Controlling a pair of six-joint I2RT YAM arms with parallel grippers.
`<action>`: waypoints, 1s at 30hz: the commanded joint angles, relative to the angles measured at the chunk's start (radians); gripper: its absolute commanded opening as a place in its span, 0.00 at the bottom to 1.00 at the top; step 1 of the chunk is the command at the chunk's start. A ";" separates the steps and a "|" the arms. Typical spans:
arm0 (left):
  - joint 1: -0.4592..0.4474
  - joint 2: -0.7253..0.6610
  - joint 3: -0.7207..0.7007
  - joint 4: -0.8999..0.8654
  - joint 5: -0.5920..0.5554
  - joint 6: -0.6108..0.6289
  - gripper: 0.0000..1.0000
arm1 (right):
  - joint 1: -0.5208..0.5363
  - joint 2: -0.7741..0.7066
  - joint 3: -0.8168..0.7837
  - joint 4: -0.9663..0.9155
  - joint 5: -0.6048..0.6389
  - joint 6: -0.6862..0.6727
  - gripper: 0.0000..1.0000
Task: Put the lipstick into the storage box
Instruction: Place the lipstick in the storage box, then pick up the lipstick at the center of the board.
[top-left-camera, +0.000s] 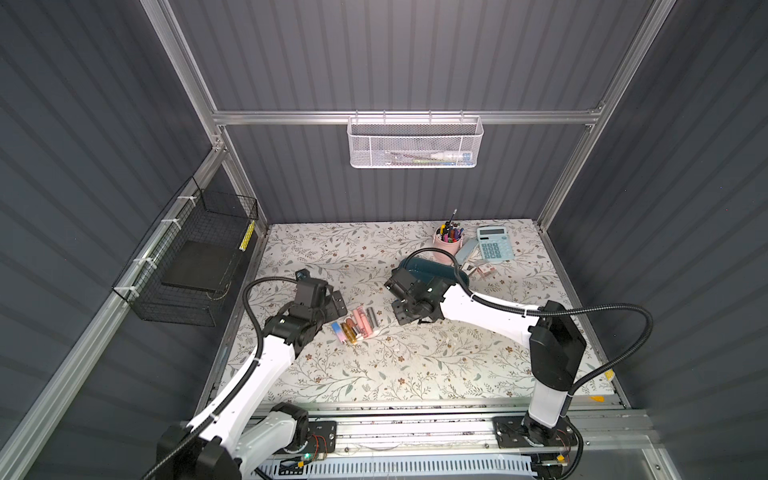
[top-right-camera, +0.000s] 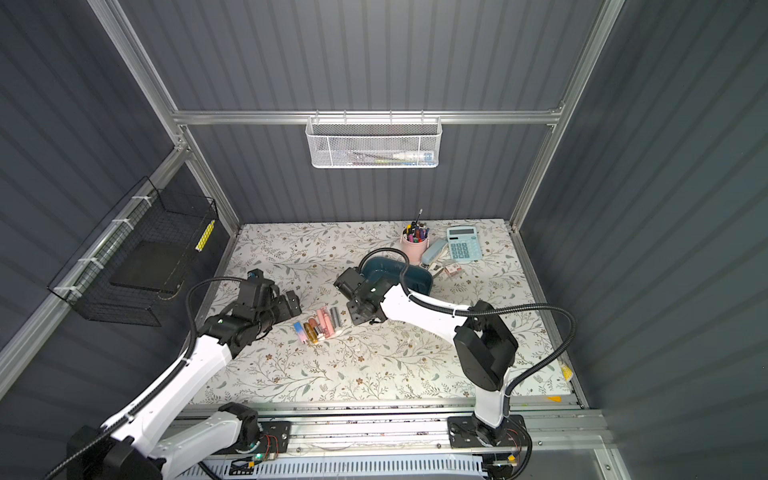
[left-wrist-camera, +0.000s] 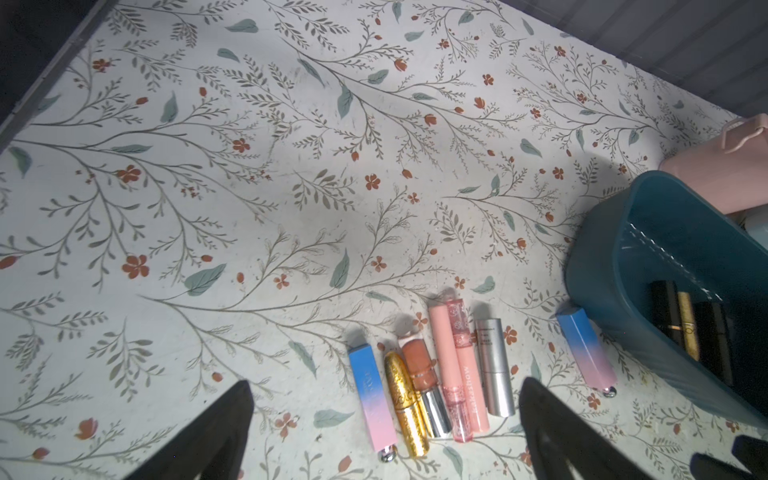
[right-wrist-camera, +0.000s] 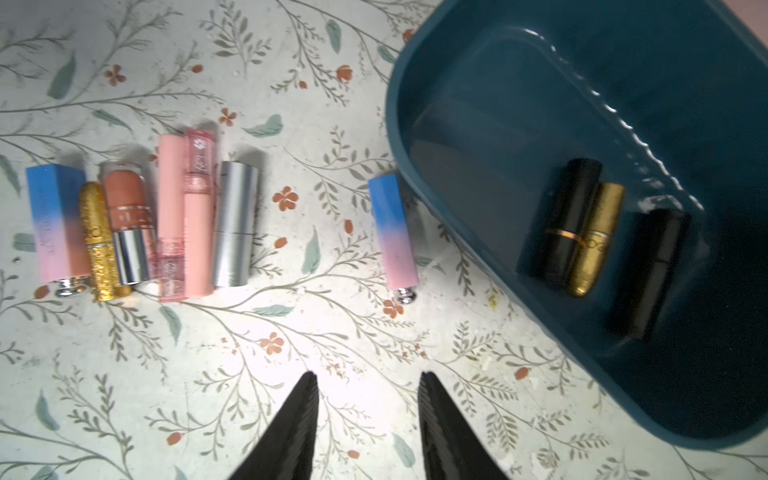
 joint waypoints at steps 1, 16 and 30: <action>-0.003 -0.044 -0.069 -0.025 -0.051 -0.024 1.00 | 0.017 0.058 0.056 -0.016 0.022 0.022 0.43; -0.003 -0.077 -0.060 -0.038 -0.104 -0.078 1.00 | 0.032 0.240 0.259 -0.072 -0.140 -0.011 0.45; -0.003 -0.113 0.001 -0.156 -0.149 -0.124 1.00 | 0.031 0.372 0.364 -0.078 -0.241 -0.061 0.39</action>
